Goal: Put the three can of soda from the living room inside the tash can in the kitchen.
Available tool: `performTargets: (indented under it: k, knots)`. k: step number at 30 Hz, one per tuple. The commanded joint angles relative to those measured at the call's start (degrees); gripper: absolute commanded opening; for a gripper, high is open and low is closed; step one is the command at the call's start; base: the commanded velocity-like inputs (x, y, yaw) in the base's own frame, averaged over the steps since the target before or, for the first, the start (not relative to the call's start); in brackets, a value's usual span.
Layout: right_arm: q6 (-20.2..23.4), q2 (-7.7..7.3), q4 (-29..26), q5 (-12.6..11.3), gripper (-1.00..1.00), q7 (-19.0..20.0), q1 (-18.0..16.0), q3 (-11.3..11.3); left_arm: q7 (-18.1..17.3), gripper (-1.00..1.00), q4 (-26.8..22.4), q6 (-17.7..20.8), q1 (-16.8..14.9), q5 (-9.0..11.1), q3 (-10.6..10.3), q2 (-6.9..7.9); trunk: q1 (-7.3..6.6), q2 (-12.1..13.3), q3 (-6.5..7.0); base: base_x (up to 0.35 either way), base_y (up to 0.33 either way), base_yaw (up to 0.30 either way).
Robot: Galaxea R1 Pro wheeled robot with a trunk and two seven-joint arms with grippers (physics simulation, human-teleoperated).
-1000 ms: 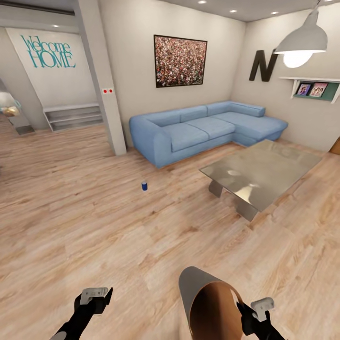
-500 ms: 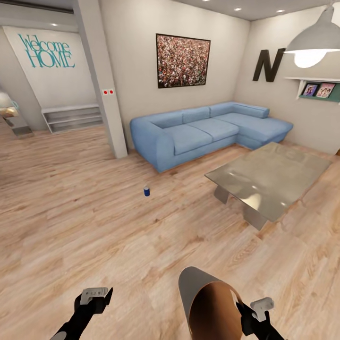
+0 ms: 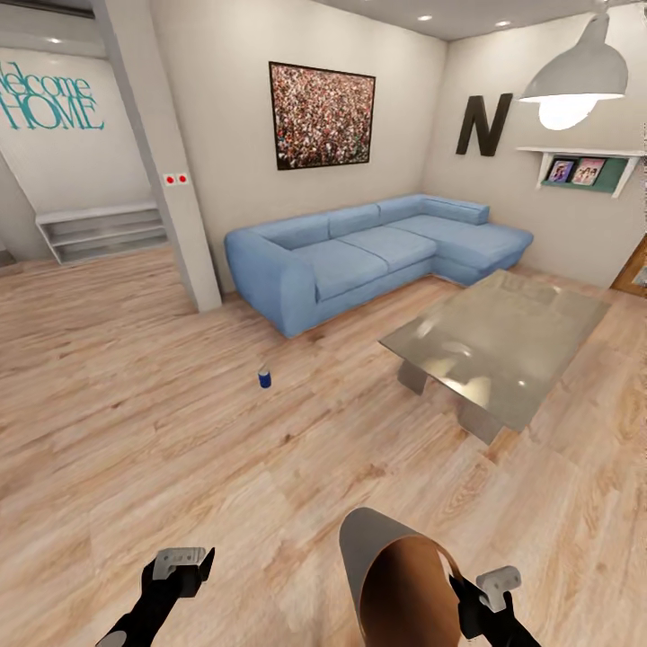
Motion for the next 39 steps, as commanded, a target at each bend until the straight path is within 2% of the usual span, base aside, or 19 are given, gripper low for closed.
performTargets:
  k: [1, 39]
  knots:
    - [0.0, 0.00, -0.1, -0.4, -1.00, 0.3, 0.0, 0.0, 0.0, 1.00, 0.0, 0.0, 0.0, 0.0, 0.0, 0.00, 0.00, 0.0, 0.01, 0.288, 0.157, -0.132]
    - [0.0, 0.19, -0.1, -0.3, -1.00, 0.1, 0.0, 0.0, 0.0, 1.00, 0.1, 0.0, 0.0, 0.0, 0.0, 0.00, 0.00, 0.0, 0.13, 0.277, 0.177, -0.019]
